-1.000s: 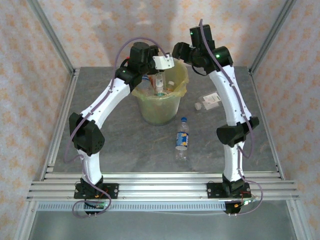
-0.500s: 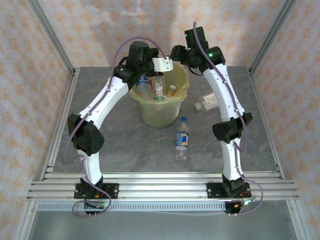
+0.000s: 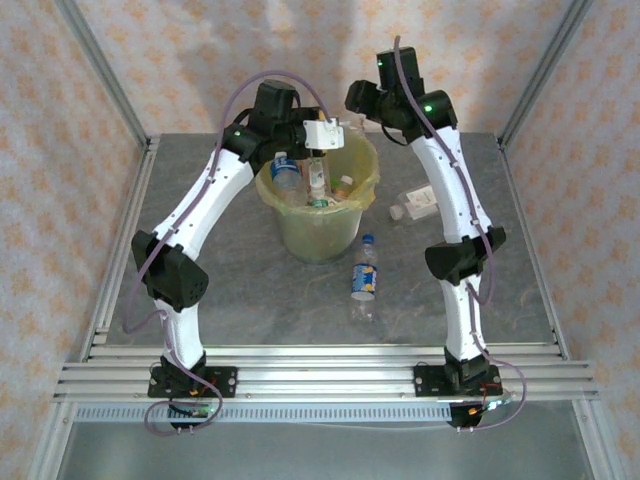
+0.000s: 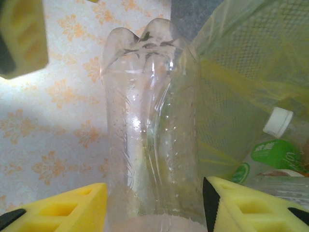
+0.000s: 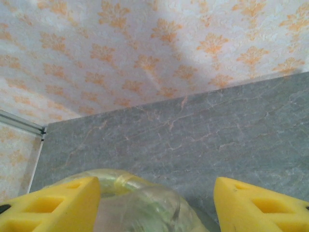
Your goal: Put the plastic bottles in the bin
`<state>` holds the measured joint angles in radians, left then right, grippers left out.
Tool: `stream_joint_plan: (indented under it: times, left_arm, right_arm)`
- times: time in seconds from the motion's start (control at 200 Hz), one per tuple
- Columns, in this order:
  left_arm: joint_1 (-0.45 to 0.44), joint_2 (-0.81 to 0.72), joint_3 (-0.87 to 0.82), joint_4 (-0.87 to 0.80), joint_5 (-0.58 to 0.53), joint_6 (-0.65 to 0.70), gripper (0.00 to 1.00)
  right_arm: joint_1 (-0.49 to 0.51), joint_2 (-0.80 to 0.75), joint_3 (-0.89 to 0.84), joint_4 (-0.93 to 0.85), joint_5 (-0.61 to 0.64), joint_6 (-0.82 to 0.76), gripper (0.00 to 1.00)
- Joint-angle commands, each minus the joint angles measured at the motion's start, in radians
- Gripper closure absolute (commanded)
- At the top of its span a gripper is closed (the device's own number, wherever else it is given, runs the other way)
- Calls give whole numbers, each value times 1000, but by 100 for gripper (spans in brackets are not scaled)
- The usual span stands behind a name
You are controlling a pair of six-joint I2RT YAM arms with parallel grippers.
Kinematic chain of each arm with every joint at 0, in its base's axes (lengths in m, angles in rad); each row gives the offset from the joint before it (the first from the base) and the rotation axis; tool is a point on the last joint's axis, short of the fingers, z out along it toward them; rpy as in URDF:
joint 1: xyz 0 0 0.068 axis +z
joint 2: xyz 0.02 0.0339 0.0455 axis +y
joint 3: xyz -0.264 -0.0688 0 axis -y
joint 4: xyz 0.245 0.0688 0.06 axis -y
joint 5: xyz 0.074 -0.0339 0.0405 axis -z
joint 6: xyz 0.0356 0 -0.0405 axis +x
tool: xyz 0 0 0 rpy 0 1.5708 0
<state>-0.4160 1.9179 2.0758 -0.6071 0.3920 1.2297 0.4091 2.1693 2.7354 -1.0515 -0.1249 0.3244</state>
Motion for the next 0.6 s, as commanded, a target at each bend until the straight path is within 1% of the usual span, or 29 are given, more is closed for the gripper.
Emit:
stream_joint_plan:
  times: [0.0, 0.095, 0.14, 0.18, 0.23, 0.27, 0.425, 0.595]
  left_arm:
    - [16, -30, 21, -88, 38, 5, 47]
    - [19, -30, 21, -85, 41, 0, 46]
    - [20, -33, 22, -83, 43, -6, 45]
    - [22, -32, 23, -78, 47, -12, 40]
    - [23, -34, 23, -66, 50, -20, 29]
    - [22, -37, 23, -58, 55, -28, 25]
    - [24, -64, 21, -1, 71, -68, 24]
    - [29, -122, -14, 110, 66, -180, 21]
  right_arm:
    - [-14, 24, 29, 29, -16, -3, 37]
    - [-17, 46, 30, 23, -59, 4, 41]
    - [-18, 55, 30, 13, -75, 4, 43]
    - [-18, 60, 30, 1, -84, 4, 45]
    - [-17, 65, 30, -15, -96, 1, 47]
    - [-17, 67, 29, -29, -103, -2, 49]
    - [-8, 63, 26, -86, -85, -27, 51]
    - [8, 46, 18, -119, -44, -46, 51]
